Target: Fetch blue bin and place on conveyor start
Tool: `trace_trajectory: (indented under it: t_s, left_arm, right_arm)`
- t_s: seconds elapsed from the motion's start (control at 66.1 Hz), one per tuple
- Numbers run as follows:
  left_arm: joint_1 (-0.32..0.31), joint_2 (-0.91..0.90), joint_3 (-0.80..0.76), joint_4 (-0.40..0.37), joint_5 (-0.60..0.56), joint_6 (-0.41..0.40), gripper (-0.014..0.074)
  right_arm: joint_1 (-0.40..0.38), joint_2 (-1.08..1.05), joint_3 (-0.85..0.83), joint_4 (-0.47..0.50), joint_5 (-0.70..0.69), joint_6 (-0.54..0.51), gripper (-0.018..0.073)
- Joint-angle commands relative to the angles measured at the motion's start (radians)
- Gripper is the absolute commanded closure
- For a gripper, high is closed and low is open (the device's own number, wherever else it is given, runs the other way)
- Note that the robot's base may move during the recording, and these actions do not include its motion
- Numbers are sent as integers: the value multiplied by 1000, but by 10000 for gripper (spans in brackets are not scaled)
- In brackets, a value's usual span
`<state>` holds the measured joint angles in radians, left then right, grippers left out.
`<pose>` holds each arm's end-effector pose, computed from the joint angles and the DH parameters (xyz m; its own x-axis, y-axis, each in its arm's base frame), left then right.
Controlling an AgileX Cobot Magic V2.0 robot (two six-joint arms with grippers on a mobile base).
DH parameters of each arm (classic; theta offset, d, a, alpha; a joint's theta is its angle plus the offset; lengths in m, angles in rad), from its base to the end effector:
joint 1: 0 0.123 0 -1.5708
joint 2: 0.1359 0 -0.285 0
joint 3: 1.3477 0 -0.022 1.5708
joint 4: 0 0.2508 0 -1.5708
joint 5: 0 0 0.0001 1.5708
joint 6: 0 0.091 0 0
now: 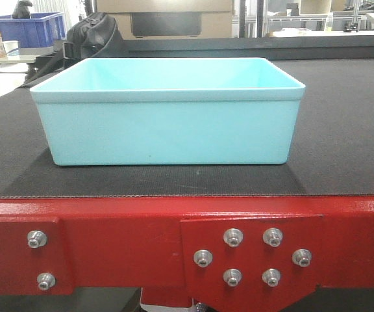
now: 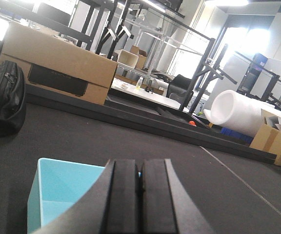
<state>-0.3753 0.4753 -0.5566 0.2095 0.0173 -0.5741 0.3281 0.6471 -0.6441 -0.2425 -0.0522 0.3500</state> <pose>0.0933 -0.0364 0.3639 0.0017 -0.3840 -0.9233 0.3895 0.8507 -0.3530 0.1286 0.0450 0.3792 0.0906 0.1445 -0.9853 -0.3457 0.9324 0.1050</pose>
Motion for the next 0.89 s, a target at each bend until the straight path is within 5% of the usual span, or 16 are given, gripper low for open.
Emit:
trace_trajectory:
  t_s: [0.0, 0.091, 0.469, 0.878]
  left_arm:
    - [1, -4, -1, 5, -17, -3, 707]
    - [1, -4, -1, 5, -17, -3, 707]
    - [1, -4, -1, 5, -17, -3, 707]
    - [1, -4, -1, 5, -17, -3, 707]
  right_arm:
    - [-31, -73, 34, 122, -39, -236, 724]
    - [-101, -159, 126, 266, -95, -453, 724]
    - [-402, -454, 485, 278, -63, -389, 724]
    - [-436, -647, 644, 255, 52, -359, 724]
